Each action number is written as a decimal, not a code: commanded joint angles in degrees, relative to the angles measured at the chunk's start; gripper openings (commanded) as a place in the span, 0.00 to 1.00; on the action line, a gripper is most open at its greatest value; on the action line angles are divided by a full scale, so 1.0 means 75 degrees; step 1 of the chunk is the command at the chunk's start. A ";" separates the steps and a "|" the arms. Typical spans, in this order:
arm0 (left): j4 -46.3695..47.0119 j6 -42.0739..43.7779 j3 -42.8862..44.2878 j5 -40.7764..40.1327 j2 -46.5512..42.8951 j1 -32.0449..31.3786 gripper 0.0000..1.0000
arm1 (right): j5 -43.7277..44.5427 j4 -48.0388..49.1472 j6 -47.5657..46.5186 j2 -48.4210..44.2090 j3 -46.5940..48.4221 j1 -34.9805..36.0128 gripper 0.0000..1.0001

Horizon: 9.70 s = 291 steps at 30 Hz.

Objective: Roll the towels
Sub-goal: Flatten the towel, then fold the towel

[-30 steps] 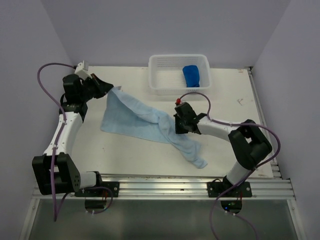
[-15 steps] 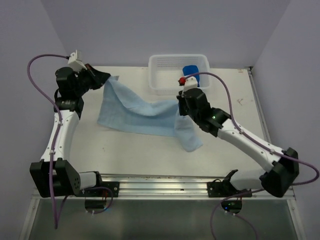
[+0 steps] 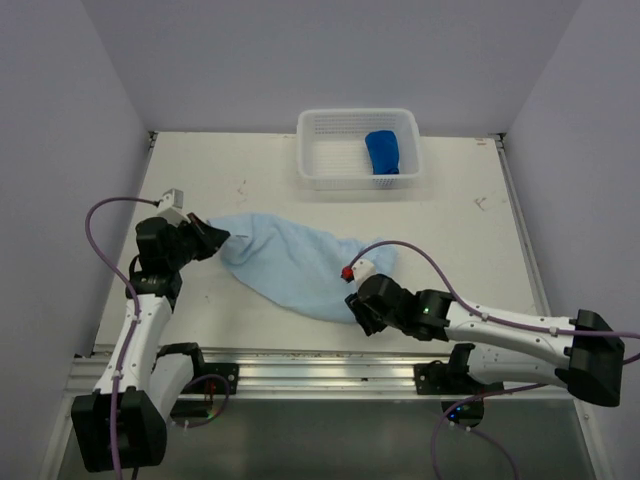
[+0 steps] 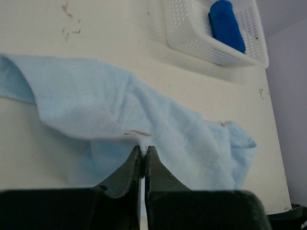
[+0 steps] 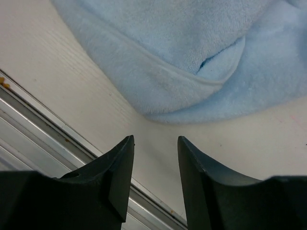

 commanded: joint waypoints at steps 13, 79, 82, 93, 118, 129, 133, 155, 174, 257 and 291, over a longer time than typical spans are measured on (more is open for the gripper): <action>-0.0345 0.0488 0.0142 -0.0229 -0.0417 -0.0024 0.00 | 0.1587 -0.0726 0.1736 0.0669 0.2374 -0.1542 0.38; -0.0720 0.0640 0.0271 -0.0464 -0.0523 0.0129 0.00 | 0.1002 -0.1349 0.3531 -0.0137 0.0922 -0.5271 0.51; -0.0673 0.0652 0.0212 -0.0382 -0.0487 0.0129 0.00 | 0.0827 -0.1303 0.3426 -0.0023 0.1413 -0.5271 0.51; -0.0497 0.0628 0.0130 -0.0264 -0.0417 0.0129 0.00 | -0.0194 -0.1150 0.3191 0.2787 0.3265 -0.5259 0.43; -0.0052 0.0570 -0.0245 0.0134 -0.0194 0.0117 0.00 | 0.0532 -0.1314 0.2921 0.4291 0.3360 -0.5236 0.36; -0.0051 0.0570 -0.0187 0.0170 -0.0183 0.0140 0.00 | 0.0814 -0.1736 0.2874 0.3483 0.3430 -0.5247 0.00; -0.0168 0.0582 -0.0093 0.0146 -0.0229 0.0129 0.00 | 0.0872 -0.1865 0.2886 0.3225 0.3466 -0.5247 0.00; 0.0182 -0.1784 0.3350 -0.0534 0.1458 0.0785 0.00 | -0.1177 -0.2978 0.2569 0.2332 0.7328 -0.8504 0.00; -0.1176 -0.2536 0.3904 -0.1177 -0.1129 0.0985 0.00 | -0.0944 -0.4161 0.2827 -0.0172 0.8212 -0.8845 0.00; -0.0192 -0.1211 -0.2272 -0.1624 -0.2022 0.1968 0.00 | -0.0487 -0.0728 0.2687 -0.0349 0.1087 -0.8915 0.00; -0.1423 -0.1012 -0.1838 -0.1402 -0.2632 0.1980 0.00 | -0.0076 -0.1654 0.2405 -0.2178 0.0349 -0.8938 0.00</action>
